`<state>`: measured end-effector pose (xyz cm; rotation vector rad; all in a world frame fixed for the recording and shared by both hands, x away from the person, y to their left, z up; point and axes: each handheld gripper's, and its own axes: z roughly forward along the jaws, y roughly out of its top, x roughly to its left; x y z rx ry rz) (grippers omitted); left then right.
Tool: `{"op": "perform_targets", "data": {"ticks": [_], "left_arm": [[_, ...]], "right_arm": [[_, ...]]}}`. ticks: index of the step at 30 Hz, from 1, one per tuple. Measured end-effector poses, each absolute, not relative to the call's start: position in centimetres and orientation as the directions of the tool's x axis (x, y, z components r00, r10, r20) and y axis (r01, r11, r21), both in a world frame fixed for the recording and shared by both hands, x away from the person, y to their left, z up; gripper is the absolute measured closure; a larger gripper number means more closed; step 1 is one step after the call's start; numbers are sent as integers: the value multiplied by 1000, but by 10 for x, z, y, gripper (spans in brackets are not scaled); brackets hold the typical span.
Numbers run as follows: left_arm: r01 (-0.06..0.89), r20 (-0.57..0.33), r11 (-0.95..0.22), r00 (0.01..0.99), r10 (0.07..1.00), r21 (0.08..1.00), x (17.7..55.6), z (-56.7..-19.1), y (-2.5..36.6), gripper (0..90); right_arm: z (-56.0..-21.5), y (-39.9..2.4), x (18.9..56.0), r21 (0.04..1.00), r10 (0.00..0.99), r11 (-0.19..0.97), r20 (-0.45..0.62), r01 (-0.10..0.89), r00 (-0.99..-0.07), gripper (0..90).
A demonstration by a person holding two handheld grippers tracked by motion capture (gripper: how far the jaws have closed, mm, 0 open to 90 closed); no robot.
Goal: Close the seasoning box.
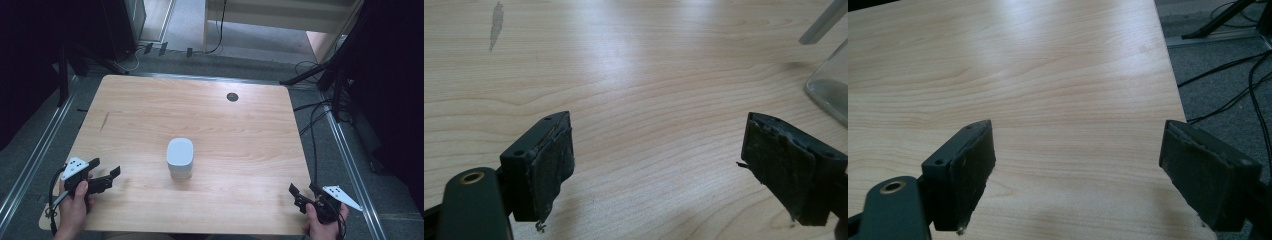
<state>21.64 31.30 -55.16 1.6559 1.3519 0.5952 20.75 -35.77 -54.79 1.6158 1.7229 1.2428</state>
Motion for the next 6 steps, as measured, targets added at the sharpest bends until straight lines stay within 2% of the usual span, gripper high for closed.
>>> {"op": "perform_targets", "data": {"ticks": [6], "left_arm": [[535,-178,-9,297,938,845,219,-552,313,141]], "right_arm": [[-548,-357,208,845,954,-98,231,525,-193,148]]}}
